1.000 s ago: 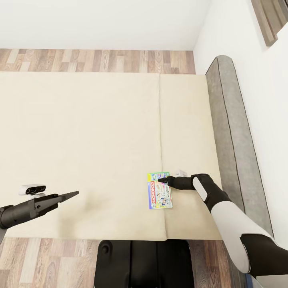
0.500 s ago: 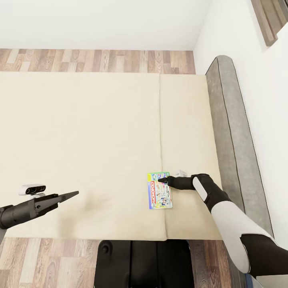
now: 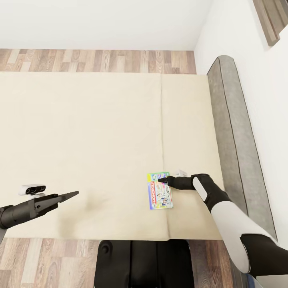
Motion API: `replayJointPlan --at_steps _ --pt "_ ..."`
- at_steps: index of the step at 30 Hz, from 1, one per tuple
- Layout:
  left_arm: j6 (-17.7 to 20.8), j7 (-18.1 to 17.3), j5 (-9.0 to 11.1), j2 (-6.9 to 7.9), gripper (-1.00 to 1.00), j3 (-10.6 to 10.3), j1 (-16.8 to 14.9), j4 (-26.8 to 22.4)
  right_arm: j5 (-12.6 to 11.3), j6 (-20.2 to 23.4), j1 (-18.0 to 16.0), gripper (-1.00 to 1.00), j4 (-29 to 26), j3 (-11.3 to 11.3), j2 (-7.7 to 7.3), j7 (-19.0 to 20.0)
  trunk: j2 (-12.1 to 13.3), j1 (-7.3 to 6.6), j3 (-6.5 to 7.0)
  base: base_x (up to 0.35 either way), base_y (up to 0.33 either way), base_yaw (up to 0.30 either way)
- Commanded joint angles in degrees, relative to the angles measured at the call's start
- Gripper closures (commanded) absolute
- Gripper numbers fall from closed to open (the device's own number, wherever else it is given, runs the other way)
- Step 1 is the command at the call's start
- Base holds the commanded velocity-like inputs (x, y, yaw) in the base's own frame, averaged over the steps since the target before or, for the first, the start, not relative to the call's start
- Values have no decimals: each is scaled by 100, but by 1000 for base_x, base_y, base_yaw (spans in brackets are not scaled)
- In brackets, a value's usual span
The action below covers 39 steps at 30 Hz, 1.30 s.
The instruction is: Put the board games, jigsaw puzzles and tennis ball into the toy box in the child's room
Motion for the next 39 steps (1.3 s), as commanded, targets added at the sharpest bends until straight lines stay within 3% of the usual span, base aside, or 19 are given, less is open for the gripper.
replayJointPlan --at_steps 1,30,39 --pt "61 -22 -2 2 -100 -1 -2 0 -14 31 -1 -100 -5 3 -2 6 -9 3 -6 0 100 0" --pt "61 -22 -2 2 -100 -1 -2 1 0 52 -1 -100 -2 -4 -13 -38 -9 3 -6 0 91 0" --pt "61 -22 -2 2 -100 -1 -2 1 18 311 -6 -100 4 -2 -76 -39 -9 3 -6 0 0 0"
